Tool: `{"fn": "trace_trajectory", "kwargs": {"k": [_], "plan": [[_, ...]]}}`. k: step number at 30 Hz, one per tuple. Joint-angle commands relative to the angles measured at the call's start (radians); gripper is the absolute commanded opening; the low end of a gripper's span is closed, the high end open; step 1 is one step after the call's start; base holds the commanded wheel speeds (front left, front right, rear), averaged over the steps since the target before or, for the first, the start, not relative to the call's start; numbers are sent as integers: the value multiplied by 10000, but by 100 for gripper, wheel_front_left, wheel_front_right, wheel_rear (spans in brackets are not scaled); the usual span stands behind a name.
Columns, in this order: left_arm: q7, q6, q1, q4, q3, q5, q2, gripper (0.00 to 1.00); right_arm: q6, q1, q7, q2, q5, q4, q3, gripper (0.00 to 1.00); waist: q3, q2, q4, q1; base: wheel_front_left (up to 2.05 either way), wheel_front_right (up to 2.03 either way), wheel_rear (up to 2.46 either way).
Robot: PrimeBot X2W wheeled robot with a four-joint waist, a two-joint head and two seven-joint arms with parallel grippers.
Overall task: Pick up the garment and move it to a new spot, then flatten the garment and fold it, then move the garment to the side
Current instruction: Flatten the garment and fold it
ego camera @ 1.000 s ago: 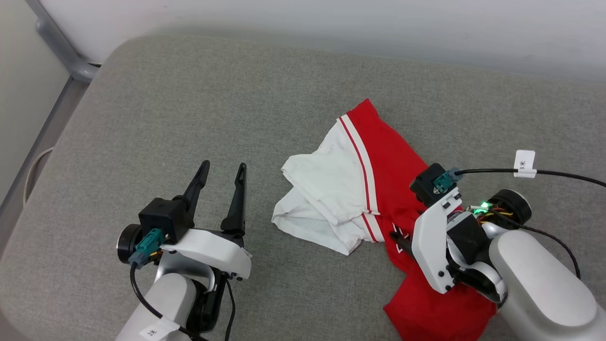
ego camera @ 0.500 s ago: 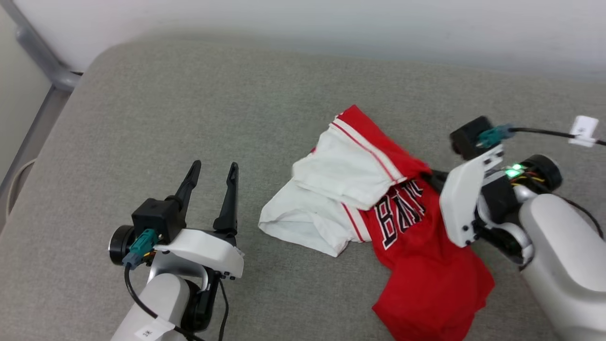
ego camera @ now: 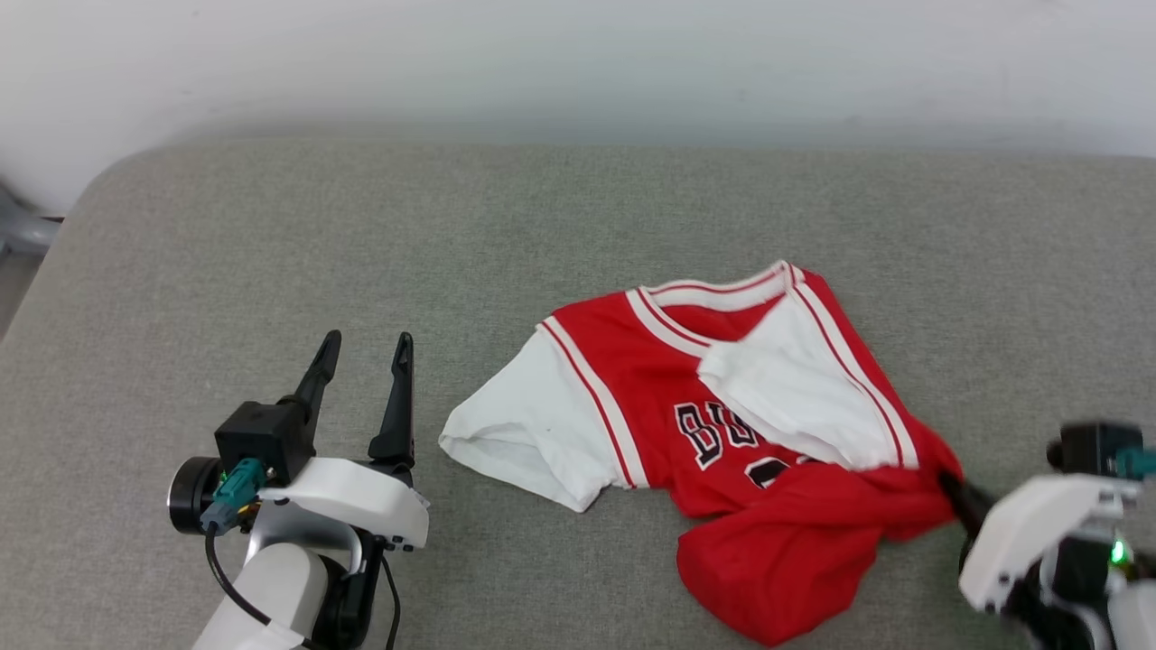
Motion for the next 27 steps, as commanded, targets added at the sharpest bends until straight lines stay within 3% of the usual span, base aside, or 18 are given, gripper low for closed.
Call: {"fn": "trace_trajectory", "kwargs": {"k": [1, 7, 8, 9, 10, 18, 22, 27], "plan": [[11, 24, 126, -59, 16, -22, 39, 100, -7, 528, -85, 310, -179, -124, -395, 0, -56, -1, -97, 1, 0, 0, 0], [149, 93, 270, -136, -74, -66, 101, 100, -10, 2063, 38, 1263, -661, -412, -1409, 0, -81, -1, -92, 1, 0, 0, 0], [177, 99, 288, -134, -76, -80, 116, 100, -10, 2162, -82, 1363, -691, -513, -1485, 5, -69, -1, -86, 1, 0, 0, 0], [170, 97, 299, -128, -81, -78, 120, 100, -10, 2175, -248, 1428, -776, -638, -1555, 58, -75, -1, -82, 1, 0, 0, 0], [178, 98, 314, -118, -94, -74, 122, 100, -10, 2142, -479, 1471, -856, -806, -1593, 100, -95, -1, -77, 1, 0, 0, 0], [242, 148, 668, 54, -110, -210, 198, 100, -7, 2188, -2345, 1721, -1942, -2341, -1683, 100, -709, -1, -73, 1, 0, 0, 0], [309, 189, 823, 27, -129, -246, 267, 100, -7, 2635, -2349, 1791, -2090, -3090, -1507, 100, -966, -1, -61, 1, 0, 0, 0], [346, 193, 912, -28, -198, -273, 243, 100, -7, 2955, -1395, 1811, -2118, -3608, -1360, 100, -1120, -1, 0, 1, 0, 0, 0]]}}
